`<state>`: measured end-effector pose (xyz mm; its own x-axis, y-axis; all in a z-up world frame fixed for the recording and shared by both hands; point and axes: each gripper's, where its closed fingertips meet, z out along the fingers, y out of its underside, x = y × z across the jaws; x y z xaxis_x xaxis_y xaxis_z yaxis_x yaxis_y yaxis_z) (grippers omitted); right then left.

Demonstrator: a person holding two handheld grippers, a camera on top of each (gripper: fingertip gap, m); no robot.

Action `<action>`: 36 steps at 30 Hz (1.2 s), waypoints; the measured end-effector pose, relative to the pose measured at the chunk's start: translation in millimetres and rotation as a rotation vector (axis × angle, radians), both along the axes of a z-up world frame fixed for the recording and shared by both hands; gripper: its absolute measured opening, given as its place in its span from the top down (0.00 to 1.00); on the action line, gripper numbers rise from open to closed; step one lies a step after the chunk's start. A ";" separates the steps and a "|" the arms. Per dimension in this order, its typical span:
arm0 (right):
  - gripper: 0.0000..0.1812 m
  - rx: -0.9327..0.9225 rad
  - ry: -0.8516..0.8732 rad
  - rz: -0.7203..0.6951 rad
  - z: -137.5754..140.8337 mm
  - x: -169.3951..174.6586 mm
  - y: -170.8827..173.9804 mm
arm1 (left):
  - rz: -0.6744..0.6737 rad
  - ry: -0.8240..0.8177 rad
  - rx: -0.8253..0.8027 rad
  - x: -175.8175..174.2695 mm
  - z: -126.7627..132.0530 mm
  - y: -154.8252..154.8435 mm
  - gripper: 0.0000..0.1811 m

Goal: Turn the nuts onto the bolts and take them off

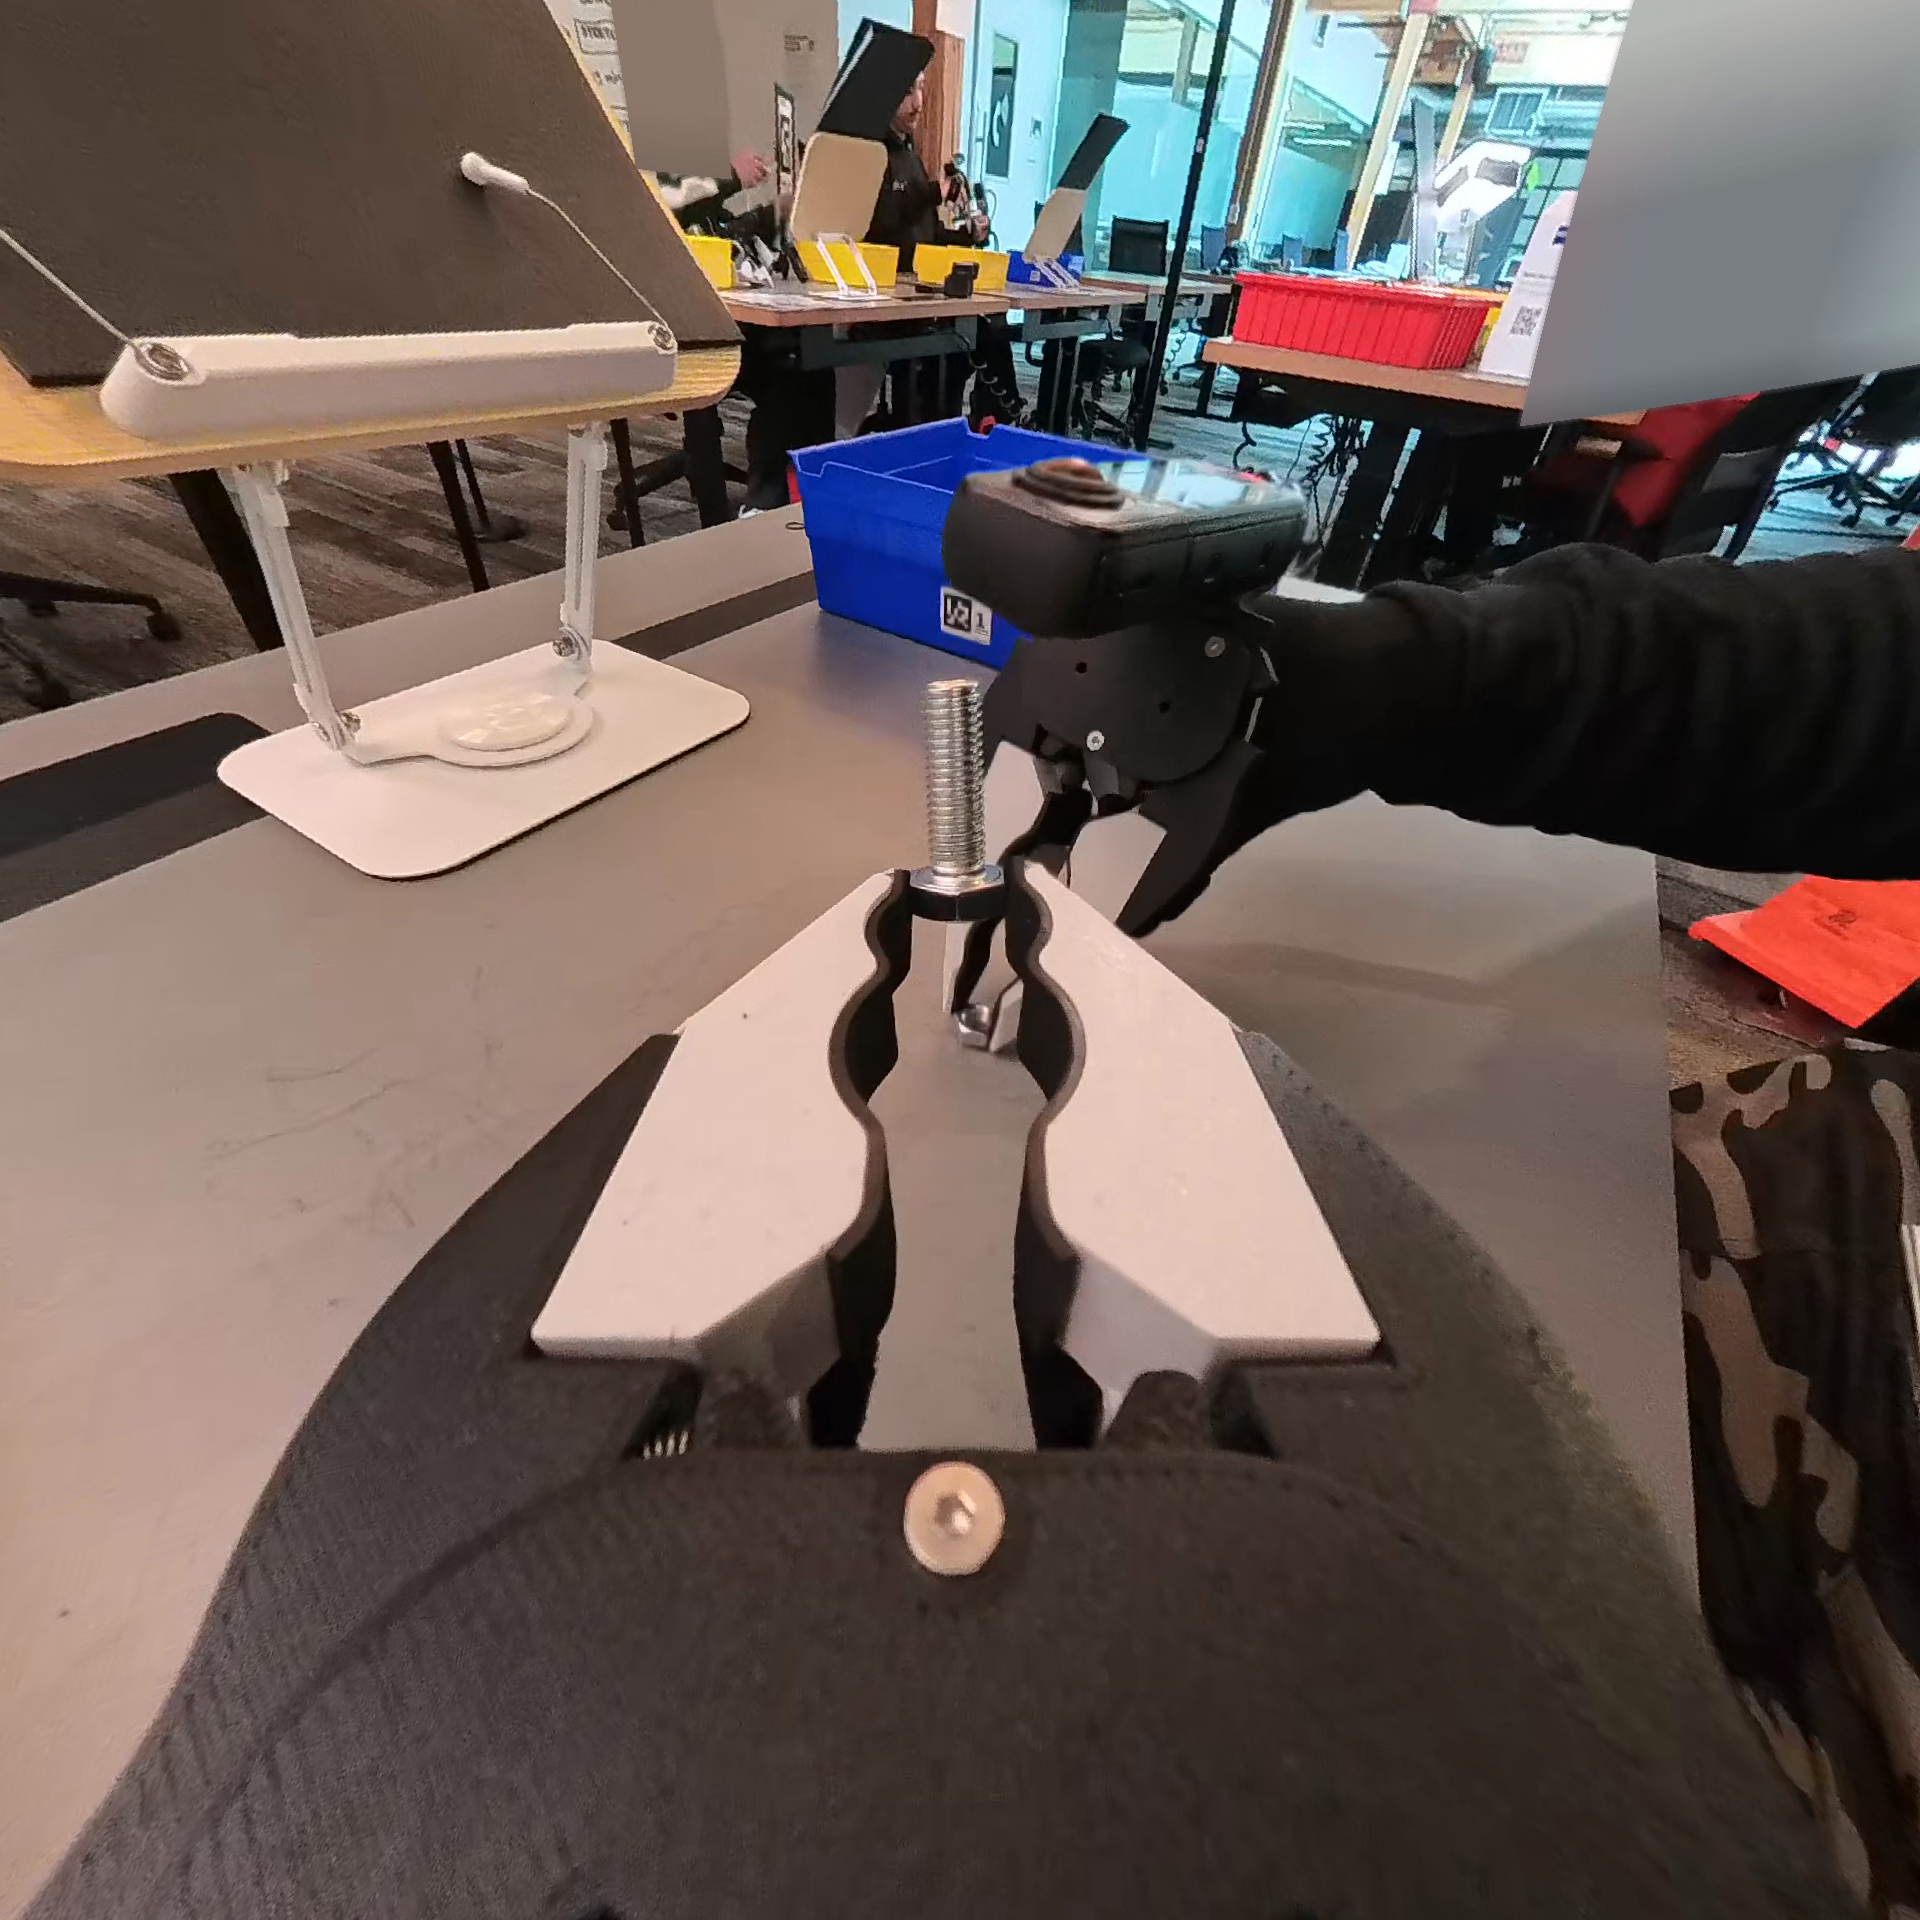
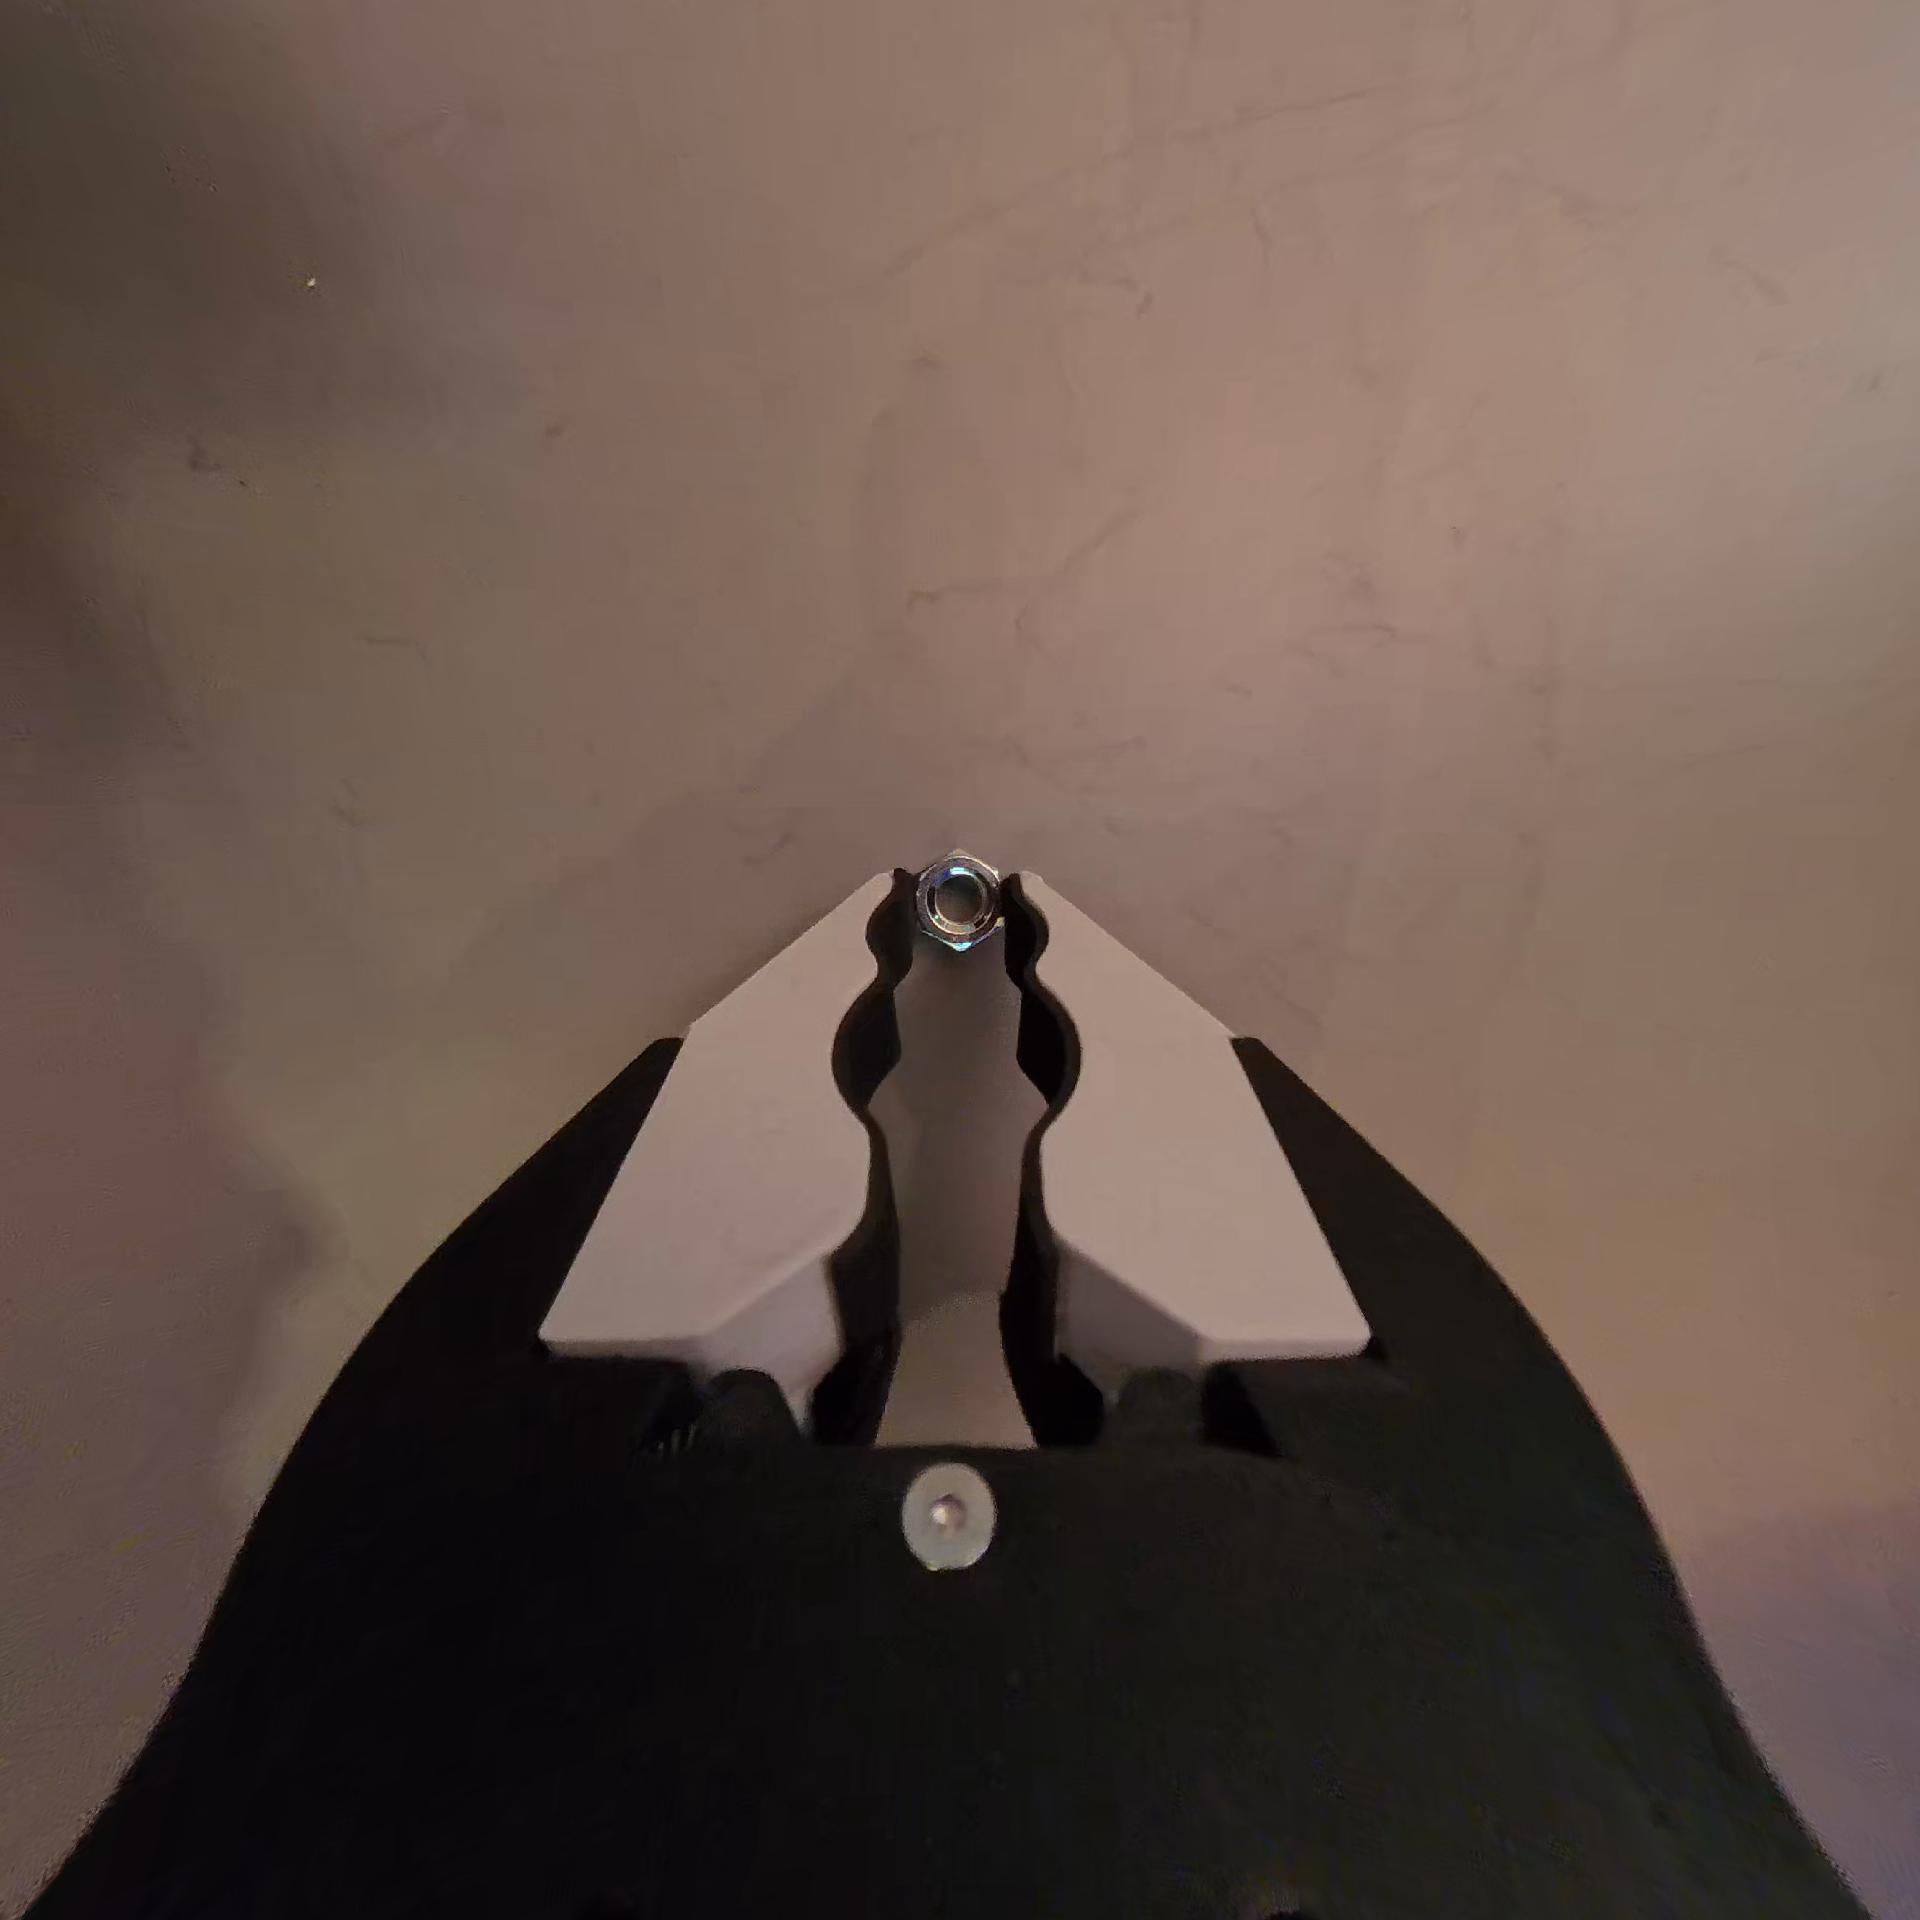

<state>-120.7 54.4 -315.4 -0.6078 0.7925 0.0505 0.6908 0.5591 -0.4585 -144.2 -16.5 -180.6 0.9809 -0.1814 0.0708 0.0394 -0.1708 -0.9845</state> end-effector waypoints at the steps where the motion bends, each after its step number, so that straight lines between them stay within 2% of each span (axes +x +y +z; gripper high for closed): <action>1: 0.91 0.000 0.007 0.002 4.2 -0.1 1.8 | 0.000 0.003 0.002 0.5 0.7 0.0 0.91; 4: 0.91 -0.065 0.066 0.032 40.5 -3.7 -2.9 | -0.004 0.015 0.006 2.5 1.6 0.3 0.91; 10: 0.91 -0.196 0.242 0.267 161.3 -0.9 -36.8 | -0.070 0.008 0.035 19.6 5.5 0.8 0.91; 13: 0.92 -0.178 0.260 0.385 191.8 6.3 -55.1 | -0.097 0.015 0.039 28.4 7.0 0.7 0.91; 17: 0.92 -0.130 0.226 0.490 199.1 11.6 -74.8 | -0.130 0.008 0.073 36.9 17.0 -1.7 0.91; 23: 0.92 -0.111 0.197 0.550 195.5 12.8 -89.1 | -0.164 0.009 0.095 44.5 25.5 -4.9 0.91; 28: 0.92 -0.107 0.167 0.580 196.2 16.6 -90.7 | -0.181 0.025 0.098 47.3 26.7 -6.5 0.91; 36: 0.92 -0.025 0.121 0.731 200.1 27.8 -92.2 | -0.206 0.057 0.106 56.1 31.2 -7.5 0.91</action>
<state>-92.9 -37.9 -115.4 -0.9721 0.1896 0.1381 0.0901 0.8455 -0.5264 -88.0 -24.0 -149.5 0.9242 -0.3816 -0.0134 -0.0415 -0.0655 -0.9970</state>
